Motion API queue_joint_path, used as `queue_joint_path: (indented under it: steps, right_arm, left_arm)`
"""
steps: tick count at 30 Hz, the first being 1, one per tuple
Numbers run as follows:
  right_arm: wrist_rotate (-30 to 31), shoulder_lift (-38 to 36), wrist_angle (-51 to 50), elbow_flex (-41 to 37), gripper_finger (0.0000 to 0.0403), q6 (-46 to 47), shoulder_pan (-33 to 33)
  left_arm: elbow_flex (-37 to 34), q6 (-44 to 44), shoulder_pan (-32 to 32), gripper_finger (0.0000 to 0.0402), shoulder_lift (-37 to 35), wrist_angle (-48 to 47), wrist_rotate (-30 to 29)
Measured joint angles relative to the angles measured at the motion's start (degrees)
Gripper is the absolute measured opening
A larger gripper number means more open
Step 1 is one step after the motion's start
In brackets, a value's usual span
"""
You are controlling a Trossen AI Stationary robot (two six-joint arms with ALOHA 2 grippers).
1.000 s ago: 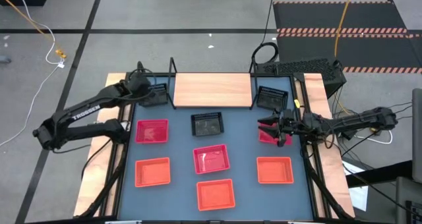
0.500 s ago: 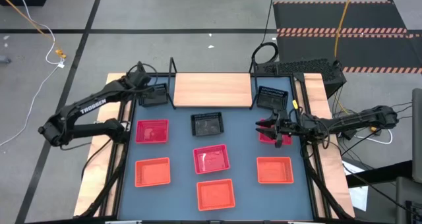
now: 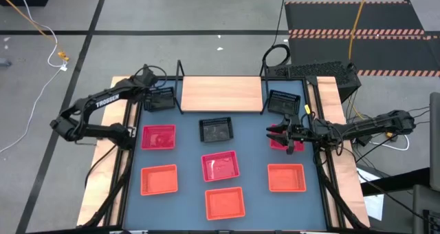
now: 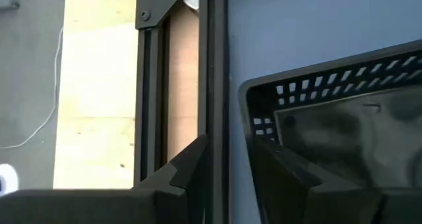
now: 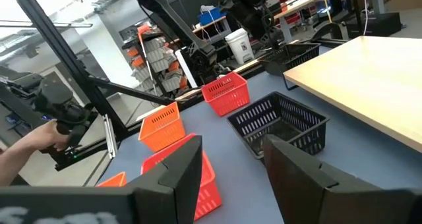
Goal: Stack baskets on shelf by color
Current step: Put the left black basket on the shelf
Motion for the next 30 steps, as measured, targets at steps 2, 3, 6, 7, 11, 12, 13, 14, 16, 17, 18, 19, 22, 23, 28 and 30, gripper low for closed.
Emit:
queue_joint_path:
  steps: [2, 3, 6, 7, 11, 12, 13, 14, 16, 17, 18, 19, 22, 23, 28, 30]
  right_arm:
    - [0.0, 0.0, 0.0, 0.0, 0.0155, -0.1, 0.0]
    - [0.0, 0.0, 0.0, 0.0, 0.0155, -0.2, 0.0]
    - [0.0, 0.0, 0.0, 0.0, 0.0155, -0.2, 0.0]
    - [0.0, 0.0, 0.0, 0.0, 0.0155, -0.2, 0.0]
    - [0.0, 0.0, 0.0, 0.0, 0.0155, -0.2, 0.0]
    - [0.0, 0.0, 0.0, 0.0, 0.0155, -0.1, 0.0]
    - [0.0, 0.0, 0.0, 0.0, 0.0155, -0.1, 0.0]
    - [0.0, 0.0, 0.0, 0.0, 0.0155, -0.1, 0.0]
    - [0.0, 0.0, 0.0, 0.1, 0.0155, 0.0, 0.0]
    - [0.0, 0.0, 0.0, 0.1, 0.0155, 0.0, 0.0]
    - [0.0, 0.0, 0.0, 0.1, 0.0155, 0.0, 0.0]
    - [0.0, 0.0, 0.0, 0.1, 0.0155, 0.0, 0.0]
    - [0.0, 0.0, 0.0, 0.1, 0.0155, 0.0, 0.0]
    - [0.0, 0.0, 0.0, 0.1, 0.0155, 0.0, 0.0]
    - [-0.1, 0.0, 0.0, 0.1, 0.0155, 0.0, 0.0]
    - [-0.1, 0.0, 0.0, 0.1, 0.0155, 0.0, 0.0]
  left_arm:
    - [0.0, 0.0, 0.2, 0.0113, 0.5, -0.1, 0.0]
    - [0.0, 0.0, 0.2, 0.0107, 0.6, -0.1, 0.0]
    - [0.0, 0.0, 0.2, 0.0082, 0.5, -0.2, 0.1]
    - [0.0, 0.0, 0.2, 0.0073, 0.5, -0.2, 0.1]
    - [0.0, 0.1, 0.2, 0.0040, 0.5, -0.4, 0.1]
    - [-0.2, 0.2, 0.2, 0.0034, 0.5, -0.3, 0.1]
    - [-0.5, 0.6, 0.2, 0.0030, 0.5, -0.1, 0.1]
    - [-0.8, 1.0, 0.2, 0.0028, 0.5, 0.1, 0.1]
    - [-1.6, 1.6, 0.2, 0.0031, 0.5, 0.6, 0.5]
    - [-2.0, 1.6, 0.2, 0.0037, 0.5, 0.8, 1.0]
    - [-2.6, 1.6, 0.2, 0.0046, 0.5, 1.3, 1.4]
    - [-3.0, 1.6, 0.2, 0.0057, 0.5, 1.7, 1.7]
    - [-4.3, 0.6, 0.2, 0.0101, 0.5, 2.5, 2.2]
    - [-4.6, 0.4, 0.2, 0.0116, 0.5, 2.6, 2.3]
    - [-4.8, 0.2, 0.2, 0.0174, 0.5, 3.1, 2.4]
    - [-4.8, 0.4, 0.2, 0.0178, 0.5, 3.3, 2.7]
